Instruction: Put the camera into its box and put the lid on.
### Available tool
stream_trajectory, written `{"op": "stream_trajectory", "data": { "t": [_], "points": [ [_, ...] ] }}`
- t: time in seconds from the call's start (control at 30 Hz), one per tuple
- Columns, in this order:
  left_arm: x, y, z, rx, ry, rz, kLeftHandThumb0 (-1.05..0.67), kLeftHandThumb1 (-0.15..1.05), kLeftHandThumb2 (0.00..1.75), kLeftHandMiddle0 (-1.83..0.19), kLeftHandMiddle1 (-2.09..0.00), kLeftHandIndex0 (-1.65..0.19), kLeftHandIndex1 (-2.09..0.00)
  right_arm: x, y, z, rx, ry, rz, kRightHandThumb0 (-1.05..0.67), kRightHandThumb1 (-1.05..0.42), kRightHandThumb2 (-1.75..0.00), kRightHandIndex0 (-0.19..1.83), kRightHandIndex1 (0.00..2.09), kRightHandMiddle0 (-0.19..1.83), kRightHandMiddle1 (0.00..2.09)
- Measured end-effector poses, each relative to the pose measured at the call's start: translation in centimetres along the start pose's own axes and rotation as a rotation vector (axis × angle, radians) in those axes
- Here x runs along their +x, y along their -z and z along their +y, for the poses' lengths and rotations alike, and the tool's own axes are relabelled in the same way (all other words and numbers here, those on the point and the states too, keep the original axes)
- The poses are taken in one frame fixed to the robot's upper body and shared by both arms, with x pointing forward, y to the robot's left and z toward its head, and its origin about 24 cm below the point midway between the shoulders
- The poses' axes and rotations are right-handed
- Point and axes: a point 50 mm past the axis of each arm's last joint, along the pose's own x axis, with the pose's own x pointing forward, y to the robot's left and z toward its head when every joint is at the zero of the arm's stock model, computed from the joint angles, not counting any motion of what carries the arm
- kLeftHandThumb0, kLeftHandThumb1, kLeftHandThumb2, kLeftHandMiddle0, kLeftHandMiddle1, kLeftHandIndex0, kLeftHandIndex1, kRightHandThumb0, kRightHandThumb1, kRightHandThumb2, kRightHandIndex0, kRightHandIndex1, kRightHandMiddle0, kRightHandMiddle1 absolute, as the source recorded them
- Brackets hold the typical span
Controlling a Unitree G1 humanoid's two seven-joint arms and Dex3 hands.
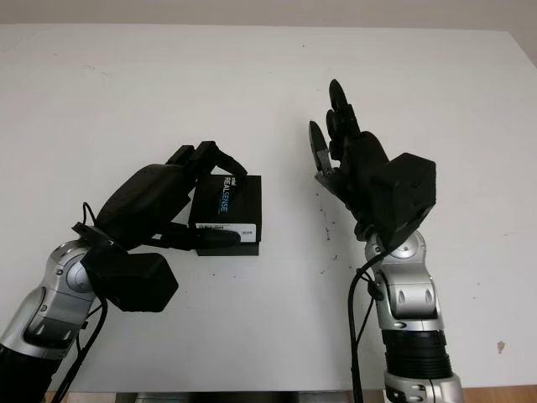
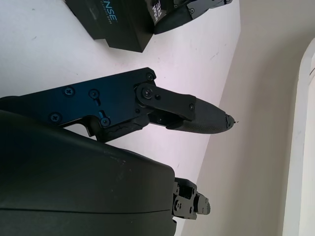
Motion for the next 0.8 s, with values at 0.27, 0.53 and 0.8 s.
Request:
{"op": "stream_trajectory", "data": {
  "t": [0.27,0.53,0.8],
  "points": [
    [0.0,0.0,-0.8,0.019,0.001,-0.027,-0.46,1.05,0.4,0.05,-1.88,0.13,-1.63,-0.1,0.1,-0.2,0.002,-0.001,0.005,-0.63,-1.05,-0.62,-0.1,0.06,-0.08,0.06],
    [-0.1,0.1,-0.9,0.032,0.008,-0.026,-0.45,1.05,0.39,0.1,-1.99,0.16,-1.64,-0.3,0.3,-0.4,0.005,-0.007,0.016,-0.61,-1.05,-0.62,-0.11,0.06,-0.09,0.06],
    [-1.5,-0.5,-0.2,0.23,0.094,0.021,-0.65,1.05,0.54,0.16,-0.23,0.18,-0.34,-0.3,0.3,-0.6,0.0,-0.007,0.013,-0.61,-1.05,-0.63,-0.11,0.05,-0.09,0.05]
  ]
}}
